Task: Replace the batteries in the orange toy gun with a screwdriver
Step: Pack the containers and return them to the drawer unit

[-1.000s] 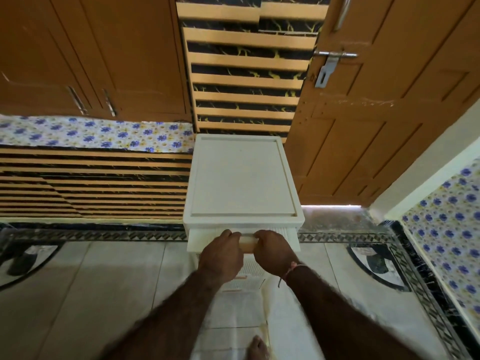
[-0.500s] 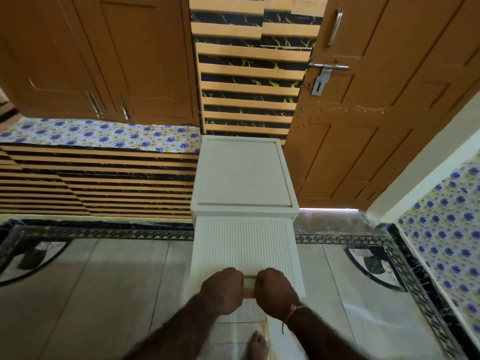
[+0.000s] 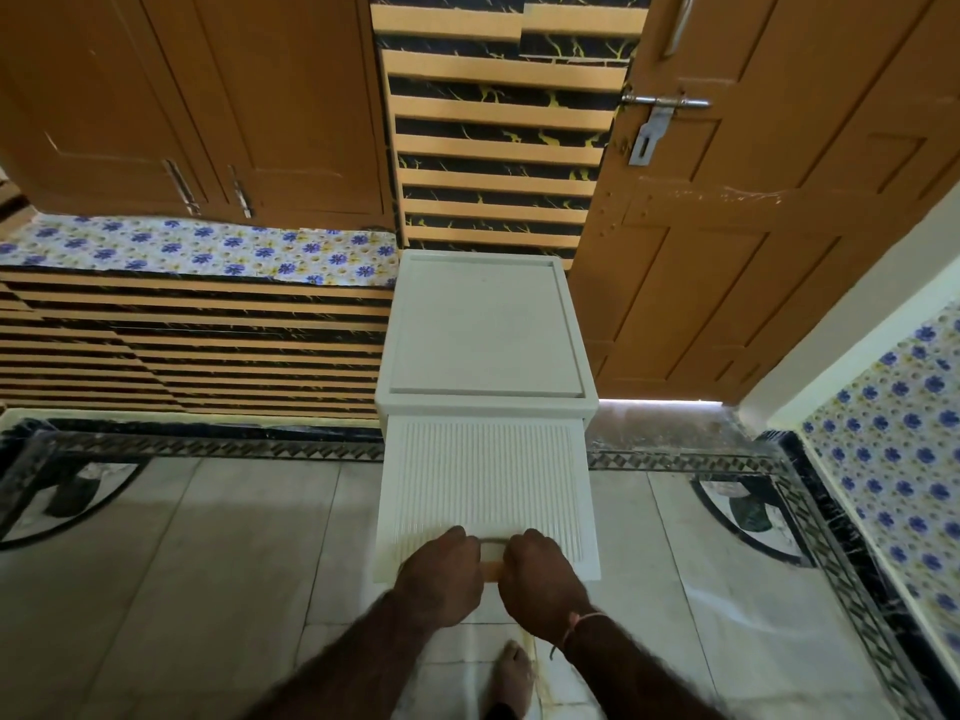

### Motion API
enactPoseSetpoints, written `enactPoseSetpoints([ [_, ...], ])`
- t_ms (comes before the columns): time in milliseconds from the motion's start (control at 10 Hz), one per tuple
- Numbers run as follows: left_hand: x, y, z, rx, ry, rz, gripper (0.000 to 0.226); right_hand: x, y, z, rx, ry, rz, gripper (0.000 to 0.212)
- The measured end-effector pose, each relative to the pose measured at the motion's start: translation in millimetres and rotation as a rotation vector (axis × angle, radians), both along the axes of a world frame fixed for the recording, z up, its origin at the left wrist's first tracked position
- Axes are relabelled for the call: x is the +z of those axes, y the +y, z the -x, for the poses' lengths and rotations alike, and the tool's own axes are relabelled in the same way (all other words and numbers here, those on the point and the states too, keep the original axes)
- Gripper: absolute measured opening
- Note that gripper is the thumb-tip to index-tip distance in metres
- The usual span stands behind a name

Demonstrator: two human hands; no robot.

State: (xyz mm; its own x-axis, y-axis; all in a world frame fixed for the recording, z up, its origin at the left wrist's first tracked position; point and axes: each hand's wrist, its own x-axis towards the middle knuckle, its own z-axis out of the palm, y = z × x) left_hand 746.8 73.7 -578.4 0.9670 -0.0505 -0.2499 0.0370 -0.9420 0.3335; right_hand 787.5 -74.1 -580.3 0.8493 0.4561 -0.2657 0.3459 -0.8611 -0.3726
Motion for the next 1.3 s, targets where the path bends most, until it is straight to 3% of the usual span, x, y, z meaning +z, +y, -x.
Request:
enactPoseSetpoints([
  [200, -19, 4, -4, 0.02, 0.069, 0.076, 0.027, -18, -5, -5, 0.03, 0.157, 0.0, 0.035],
  [500, -79, 10, -45, 0.082, 0.097, 0.083, 0.032, -61, -3, -50, 0.166, 0.3, 0.167, 0.066],
  [600, -84, 15, -73, 0.12, 0.265, 0.038, 0.039, -81, 5, -83, 0.211, 0.308, 0.238, 0.076],
  [800, -105, 27, -139, 0.16, 0.411, -0.096, 0.059, -107, 29, -151, 0.282, 0.304, 0.33, 0.078],
  [1100, -107, 36, -127, 0.175, 0.372, 0.012, 0.058, -104, 31, -151, 0.377, 0.373, 0.398, 0.076],
  [1300, -89, 57, -106, 0.325, 0.299, 0.175, 0.053, -82, 65, -145, 0.249, 0.319, 0.342, 0.047],
])
